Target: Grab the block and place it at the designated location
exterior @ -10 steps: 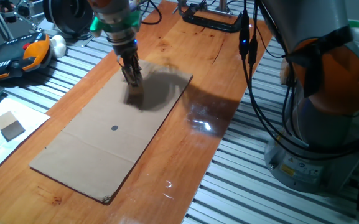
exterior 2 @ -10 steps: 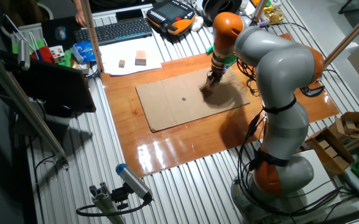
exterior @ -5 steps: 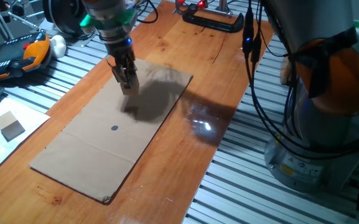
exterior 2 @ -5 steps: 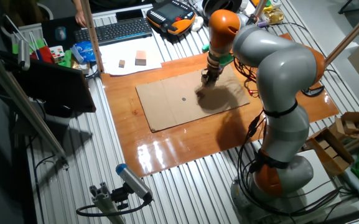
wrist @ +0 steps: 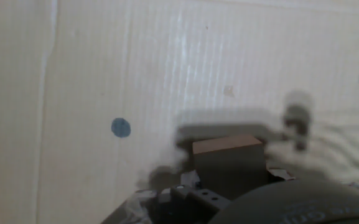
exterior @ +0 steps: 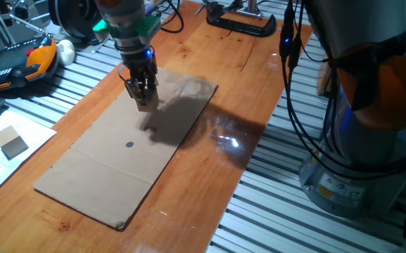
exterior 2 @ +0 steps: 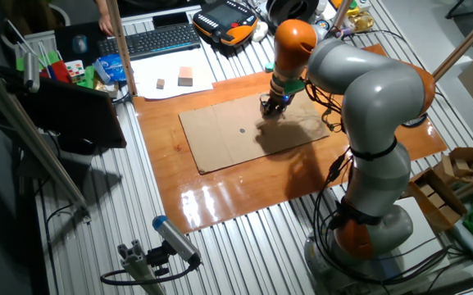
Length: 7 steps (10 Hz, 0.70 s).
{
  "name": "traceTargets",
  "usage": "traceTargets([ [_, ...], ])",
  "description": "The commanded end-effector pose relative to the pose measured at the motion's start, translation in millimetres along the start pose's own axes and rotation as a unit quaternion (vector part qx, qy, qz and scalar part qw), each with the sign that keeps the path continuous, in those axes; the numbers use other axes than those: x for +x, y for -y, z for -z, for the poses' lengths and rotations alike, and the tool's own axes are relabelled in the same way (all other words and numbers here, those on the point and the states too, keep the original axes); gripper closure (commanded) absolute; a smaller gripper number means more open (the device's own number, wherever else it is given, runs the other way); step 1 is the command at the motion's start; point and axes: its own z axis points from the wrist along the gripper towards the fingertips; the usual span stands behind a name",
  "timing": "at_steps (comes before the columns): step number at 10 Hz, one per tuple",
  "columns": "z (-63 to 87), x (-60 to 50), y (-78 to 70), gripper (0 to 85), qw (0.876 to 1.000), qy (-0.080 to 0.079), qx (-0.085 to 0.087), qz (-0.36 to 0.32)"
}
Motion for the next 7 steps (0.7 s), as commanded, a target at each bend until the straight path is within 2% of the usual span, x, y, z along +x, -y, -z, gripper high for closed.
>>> traceTargets([
  [1,1.9,1.2,-0.3,84.3,1.000,-0.004,0.007,-0.001],
  [2,1.9,1.2,-0.3,84.3,1.000,-0.008,0.016,0.001],
  [4,1.9,1.2,-0.3,84.3,1.000,-0.010,0.005,0.012],
  [5,1.9,1.2,-0.3,84.3,1.000,-0.017,-0.008,0.012],
  [6,1.9,1.2,-0.3,84.3,0.999,-0.025,-0.039,-0.007],
  [7,1.9,1.2,-0.3,84.3,0.998,-0.031,-0.053,-0.005],
])
